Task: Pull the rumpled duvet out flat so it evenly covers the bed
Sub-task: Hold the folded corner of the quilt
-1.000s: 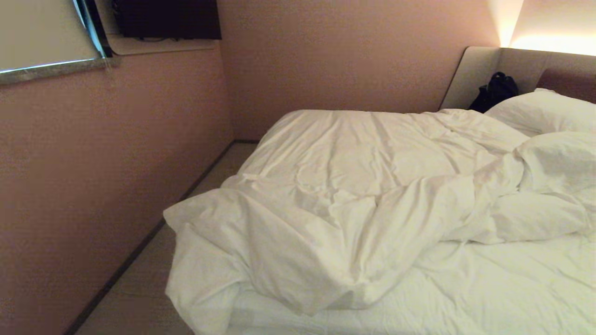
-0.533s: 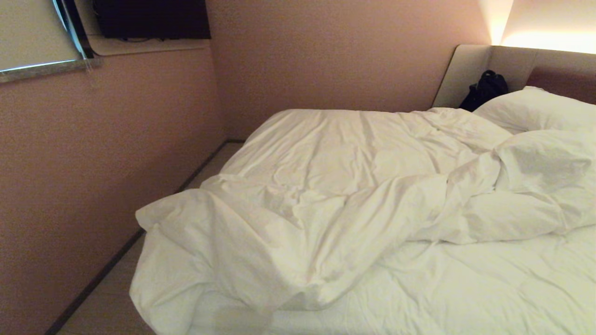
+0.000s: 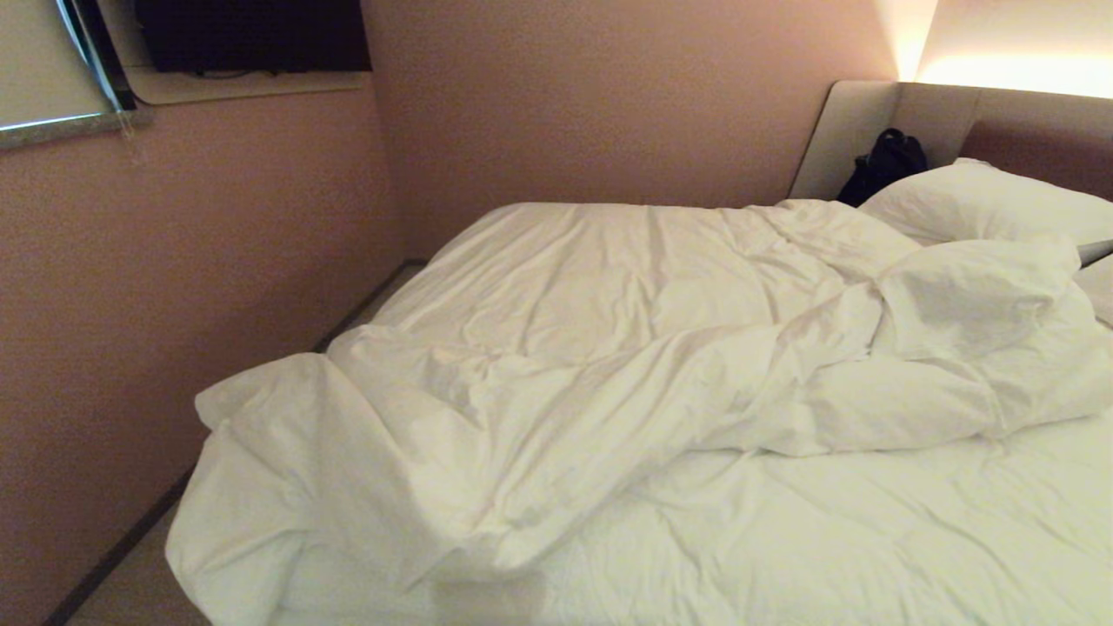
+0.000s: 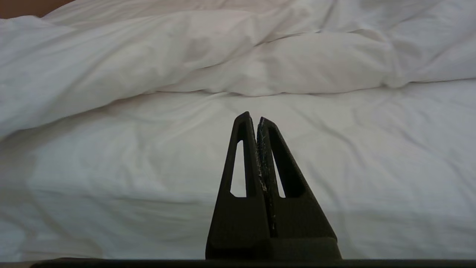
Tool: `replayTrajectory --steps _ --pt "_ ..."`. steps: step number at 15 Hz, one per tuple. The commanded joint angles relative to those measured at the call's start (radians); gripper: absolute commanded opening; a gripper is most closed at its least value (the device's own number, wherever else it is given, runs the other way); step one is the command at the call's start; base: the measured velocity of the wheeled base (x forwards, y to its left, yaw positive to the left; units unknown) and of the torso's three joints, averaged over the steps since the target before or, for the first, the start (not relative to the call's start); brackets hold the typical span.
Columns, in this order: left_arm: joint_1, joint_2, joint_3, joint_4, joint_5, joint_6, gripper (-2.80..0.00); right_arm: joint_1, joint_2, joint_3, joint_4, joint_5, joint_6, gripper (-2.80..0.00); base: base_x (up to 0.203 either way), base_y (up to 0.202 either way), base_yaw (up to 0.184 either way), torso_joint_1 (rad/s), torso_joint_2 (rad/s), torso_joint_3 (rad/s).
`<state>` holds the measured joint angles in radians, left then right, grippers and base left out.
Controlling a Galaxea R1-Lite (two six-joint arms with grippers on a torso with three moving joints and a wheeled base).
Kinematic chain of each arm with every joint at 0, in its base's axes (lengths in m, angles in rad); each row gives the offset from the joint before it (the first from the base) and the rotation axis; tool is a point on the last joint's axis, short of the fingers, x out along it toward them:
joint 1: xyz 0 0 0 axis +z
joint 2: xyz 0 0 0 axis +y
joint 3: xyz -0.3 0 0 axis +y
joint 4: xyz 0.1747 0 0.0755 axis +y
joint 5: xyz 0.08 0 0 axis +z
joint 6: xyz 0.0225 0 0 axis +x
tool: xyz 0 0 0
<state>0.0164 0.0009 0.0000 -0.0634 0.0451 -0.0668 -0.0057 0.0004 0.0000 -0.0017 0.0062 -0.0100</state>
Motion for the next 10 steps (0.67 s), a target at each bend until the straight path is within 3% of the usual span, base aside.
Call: replayTrajectory --steps 1,8,10 --pt "0.000 0.001 0.000 -0.001 0.001 -0.001 -2.80 0.001 0.000 0.000 0.000 0.000 0.000 -2.80 0.000 -0.194 0.000 0.009 0.00 0.006" --pt "0.000 0.001 0.000 0.001 -0.001 -0.001 -2.80 0.000 0.000 0.000 0.000 0.000 -0.001 -2.80 0.000 -0.189 0.000 0.002 0.00 0.002" --pt "0.000 0.001 0.000 -0.001 0.000 -0.002 -2.80 0.001 0.000 0.000 0.000 0.000 -0.001 -2.80 0.000 -0.051 -0.004 0.003 0.00 -0.001"
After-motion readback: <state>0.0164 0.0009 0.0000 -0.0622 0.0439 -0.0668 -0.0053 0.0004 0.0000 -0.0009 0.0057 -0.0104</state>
